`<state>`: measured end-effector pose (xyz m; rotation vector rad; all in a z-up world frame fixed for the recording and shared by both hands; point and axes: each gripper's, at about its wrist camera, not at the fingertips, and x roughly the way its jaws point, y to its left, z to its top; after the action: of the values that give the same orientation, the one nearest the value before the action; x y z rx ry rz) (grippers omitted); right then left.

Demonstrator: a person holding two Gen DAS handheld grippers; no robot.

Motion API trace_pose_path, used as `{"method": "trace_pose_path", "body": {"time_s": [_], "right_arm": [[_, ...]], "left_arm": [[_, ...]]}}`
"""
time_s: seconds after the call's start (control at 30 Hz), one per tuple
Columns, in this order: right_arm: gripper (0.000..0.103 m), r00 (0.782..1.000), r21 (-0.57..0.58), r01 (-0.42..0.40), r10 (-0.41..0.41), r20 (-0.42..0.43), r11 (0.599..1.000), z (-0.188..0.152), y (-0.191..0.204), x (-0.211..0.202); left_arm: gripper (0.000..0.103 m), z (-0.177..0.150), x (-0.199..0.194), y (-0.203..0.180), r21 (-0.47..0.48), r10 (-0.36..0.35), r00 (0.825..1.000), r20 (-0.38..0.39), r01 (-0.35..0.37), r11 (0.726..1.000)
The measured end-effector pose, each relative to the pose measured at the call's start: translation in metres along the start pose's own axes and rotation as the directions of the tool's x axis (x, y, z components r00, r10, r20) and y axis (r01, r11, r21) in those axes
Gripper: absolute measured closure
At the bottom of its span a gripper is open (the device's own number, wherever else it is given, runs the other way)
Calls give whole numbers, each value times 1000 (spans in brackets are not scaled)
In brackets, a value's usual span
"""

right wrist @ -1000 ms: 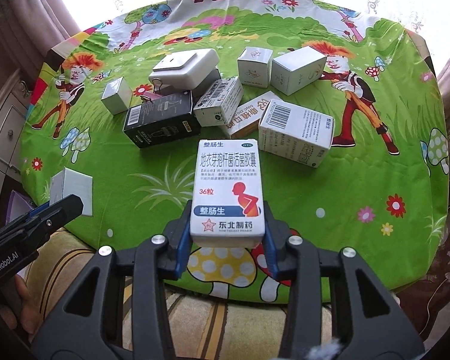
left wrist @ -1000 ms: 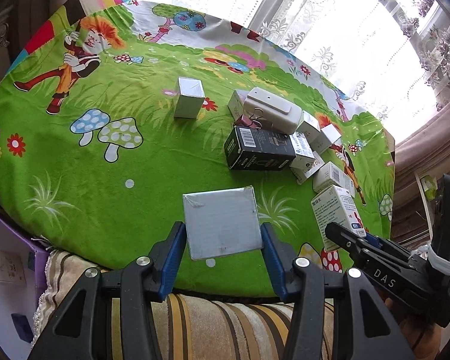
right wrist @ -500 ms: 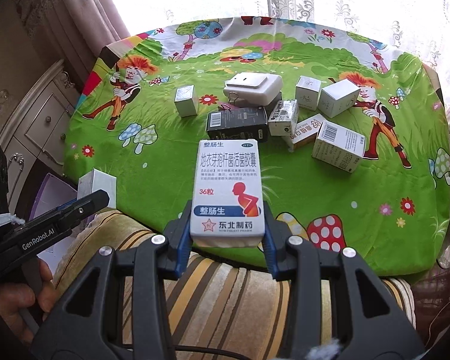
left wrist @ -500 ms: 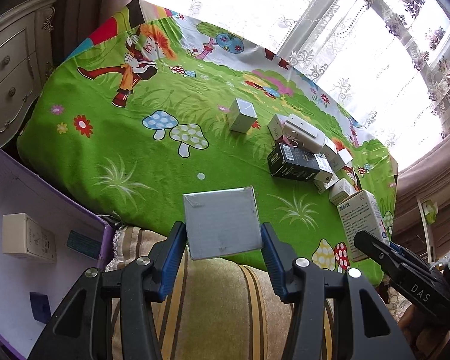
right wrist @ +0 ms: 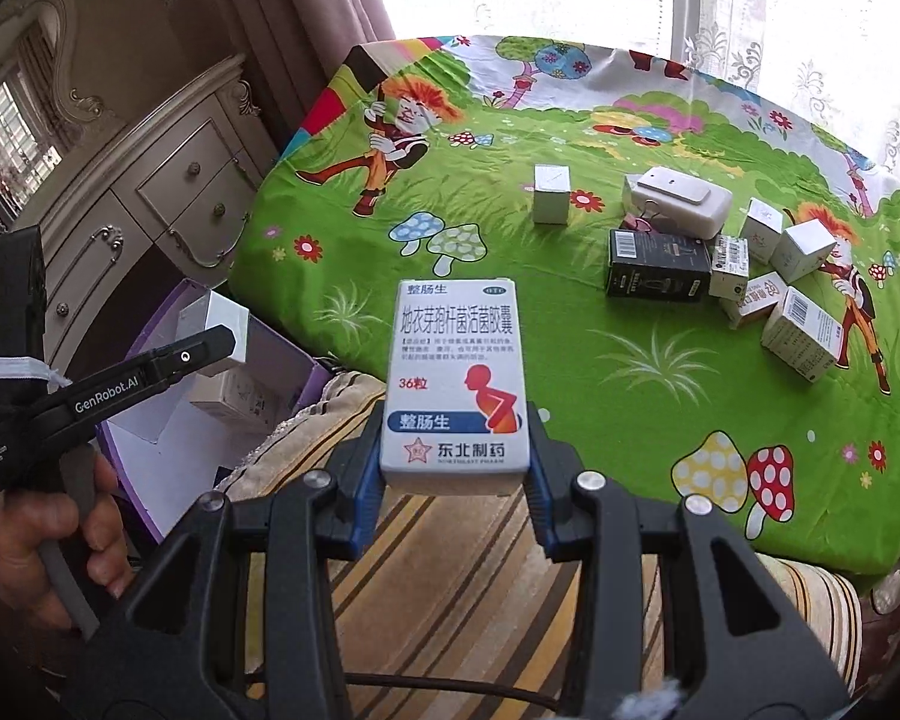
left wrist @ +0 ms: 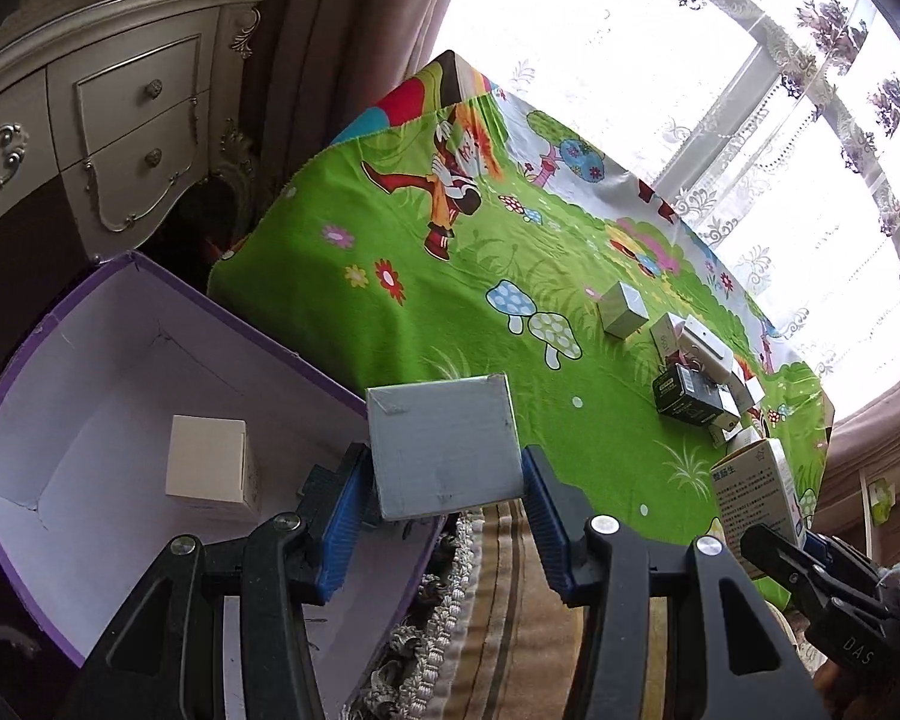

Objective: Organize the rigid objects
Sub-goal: 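Drop the medicine box from the right gripper while the left drops the cube into the purple box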

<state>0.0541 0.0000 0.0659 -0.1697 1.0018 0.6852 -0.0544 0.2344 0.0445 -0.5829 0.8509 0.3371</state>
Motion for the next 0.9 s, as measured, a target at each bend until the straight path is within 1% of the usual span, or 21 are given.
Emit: {"method": "trace_pose_path", "body": {"time_s": [0.2,0.37,0.6,0.77,0.83,0.87,0.9], "right_arm": [[59,997,-106,-63,59,-41,992,3,49,17],[59,993,-206,-106,93,-70,973,5,93,31],[58,982,-317,-173,140,-125,932,-2,144,51],[58,973,-380,-212,161,-163,900,-13,166,61],[49,972,-387,-215,157,-176,896,-16,167,64],[39,972,-388,-212,154,-176,897,-16,167,64],[31,973,-389,-209,152,-171,897,-16,165,63]], "left_arm": [[52,9,-9,36,-63,33,999,29,-31,998],[52,11,-13,55,-103,48,998,38,-44,994],[52,15,-19,73,-144,64,996,56,-55,988],[51,17,-22,80,-168,67,996,62,-56,984],[50,18,-21,81,-171,72,996,61,-60,983],[48,18,-20,81,-174,74,996,58,-62,983],[43,18,-20,81,-176,73,996,57,-61,982]]}}
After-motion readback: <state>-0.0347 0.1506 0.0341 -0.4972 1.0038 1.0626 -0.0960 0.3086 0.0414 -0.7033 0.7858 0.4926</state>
